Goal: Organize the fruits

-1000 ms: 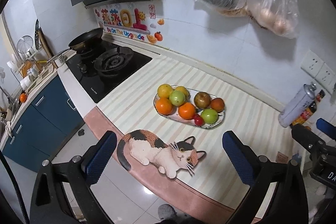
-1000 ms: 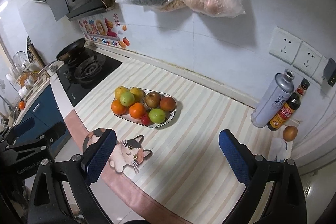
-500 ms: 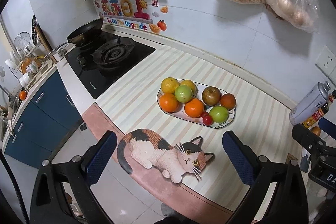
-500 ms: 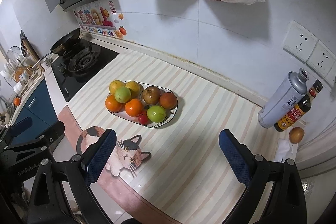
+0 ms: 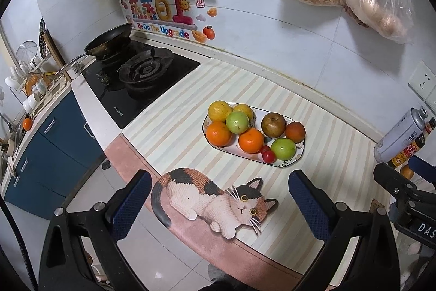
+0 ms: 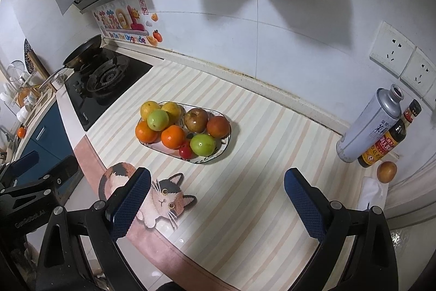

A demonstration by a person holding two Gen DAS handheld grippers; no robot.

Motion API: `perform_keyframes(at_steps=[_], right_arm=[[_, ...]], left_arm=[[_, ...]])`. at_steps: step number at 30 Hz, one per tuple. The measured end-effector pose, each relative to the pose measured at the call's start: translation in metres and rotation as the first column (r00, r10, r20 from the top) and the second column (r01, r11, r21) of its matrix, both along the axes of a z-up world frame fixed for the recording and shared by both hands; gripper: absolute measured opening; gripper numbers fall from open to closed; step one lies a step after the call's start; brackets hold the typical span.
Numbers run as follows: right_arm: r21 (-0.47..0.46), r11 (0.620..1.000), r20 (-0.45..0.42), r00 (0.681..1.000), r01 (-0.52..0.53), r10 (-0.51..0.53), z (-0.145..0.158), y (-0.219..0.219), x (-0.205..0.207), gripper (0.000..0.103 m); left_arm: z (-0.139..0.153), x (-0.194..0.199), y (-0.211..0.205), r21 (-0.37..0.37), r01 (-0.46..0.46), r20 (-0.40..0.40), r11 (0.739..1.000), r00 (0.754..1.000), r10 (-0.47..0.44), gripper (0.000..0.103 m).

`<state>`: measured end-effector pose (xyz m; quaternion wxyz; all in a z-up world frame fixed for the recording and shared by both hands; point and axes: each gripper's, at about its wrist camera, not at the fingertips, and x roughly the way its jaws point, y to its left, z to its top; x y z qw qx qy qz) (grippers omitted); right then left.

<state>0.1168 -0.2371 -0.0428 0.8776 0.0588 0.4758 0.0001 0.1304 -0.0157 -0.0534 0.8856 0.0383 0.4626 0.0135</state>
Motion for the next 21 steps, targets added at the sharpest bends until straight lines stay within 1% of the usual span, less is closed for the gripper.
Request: perform_keyframes(at_steps=[10, 21], right_arm=[[-0.002, 1.0, -0.017, 1.0, 0.0, 0.0, -0.0054, 0.0007, -0.0001, 0.1], [-0.007, 1.0, -0.025, 1.0, -0.002, 0.002, -0.0082, -0.0005, -0.0004, 0.1]], left_arm=[[-0.0083, -0.0007, -0.0002, 0.0, 0.004, -0.016, 1.0, 1.0, -0.004, 0.103], [-0.0081, -0.0012, 0.0002, -0.002, 0.004, -0.017, 1.0, 1.0, -0.004, 0.103]])
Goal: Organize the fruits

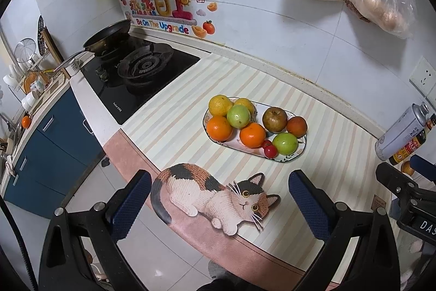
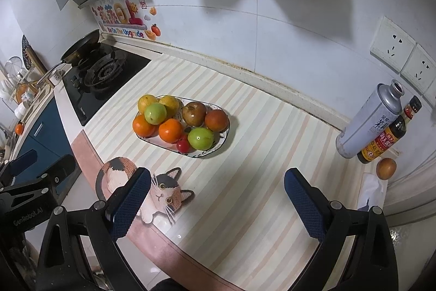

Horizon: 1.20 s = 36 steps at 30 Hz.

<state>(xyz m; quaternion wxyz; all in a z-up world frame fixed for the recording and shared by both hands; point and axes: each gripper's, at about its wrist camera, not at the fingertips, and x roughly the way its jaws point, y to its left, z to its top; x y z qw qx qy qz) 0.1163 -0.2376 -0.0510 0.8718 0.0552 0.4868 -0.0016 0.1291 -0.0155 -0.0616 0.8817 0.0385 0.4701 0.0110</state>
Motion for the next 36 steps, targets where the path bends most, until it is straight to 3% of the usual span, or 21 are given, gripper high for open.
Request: perform_keyframes(at_steps=[36], right_arm=[[-0.006, 1.0, 0.007, 1.0, -0.018, 0.018, 0.0069, 0.0005, -0.0043, 0.1]], left_arm=[[0.0011, -0.0048, -0.0046, -0.006, 0.001, 0.004, 1.0, 1.0, -0.001, 0.103]])
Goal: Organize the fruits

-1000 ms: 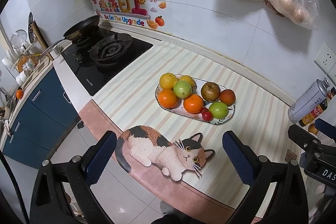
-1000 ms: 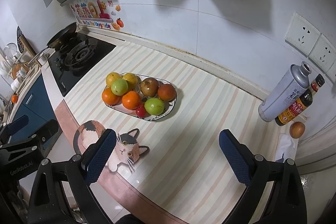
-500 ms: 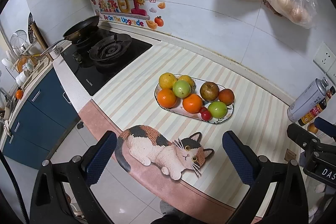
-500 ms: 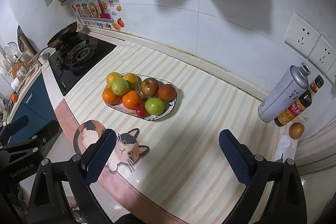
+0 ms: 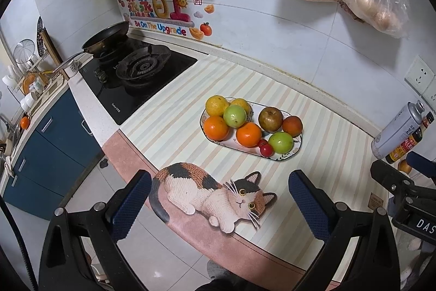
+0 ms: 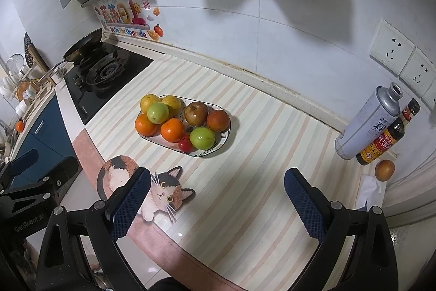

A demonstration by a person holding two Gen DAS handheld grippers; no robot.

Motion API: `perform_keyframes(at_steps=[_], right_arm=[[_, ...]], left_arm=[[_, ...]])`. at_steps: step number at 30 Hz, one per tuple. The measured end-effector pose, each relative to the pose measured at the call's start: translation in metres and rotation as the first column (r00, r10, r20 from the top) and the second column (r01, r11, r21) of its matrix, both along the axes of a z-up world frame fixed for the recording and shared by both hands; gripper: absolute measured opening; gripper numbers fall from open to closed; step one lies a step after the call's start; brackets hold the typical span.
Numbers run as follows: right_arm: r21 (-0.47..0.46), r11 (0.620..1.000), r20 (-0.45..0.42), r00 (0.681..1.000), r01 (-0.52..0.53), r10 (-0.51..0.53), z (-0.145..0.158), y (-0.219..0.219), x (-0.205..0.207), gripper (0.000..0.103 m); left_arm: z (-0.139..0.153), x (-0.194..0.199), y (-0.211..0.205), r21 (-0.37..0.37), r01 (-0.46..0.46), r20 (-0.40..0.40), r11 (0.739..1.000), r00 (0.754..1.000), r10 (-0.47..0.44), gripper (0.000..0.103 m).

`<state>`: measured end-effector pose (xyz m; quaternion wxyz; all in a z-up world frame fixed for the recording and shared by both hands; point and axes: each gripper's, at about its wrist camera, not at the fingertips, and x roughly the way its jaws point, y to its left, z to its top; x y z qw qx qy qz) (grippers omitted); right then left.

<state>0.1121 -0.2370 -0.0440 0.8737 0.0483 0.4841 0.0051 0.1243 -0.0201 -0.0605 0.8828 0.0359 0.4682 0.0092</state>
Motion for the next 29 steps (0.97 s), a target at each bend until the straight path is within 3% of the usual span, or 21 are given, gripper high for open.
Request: perform_keyframes(at_steps=[29], right_arm=[[0.009, 1.0, 0.011, 1.0, 0.003, -0.003, 0.007, 0.002, -0.013, 0.1]], left_arm=[[0.016, -0.013, -0.001, 0.006, -0.001, 0.035, 1.0, 0.999, 0.001, 0.103]])
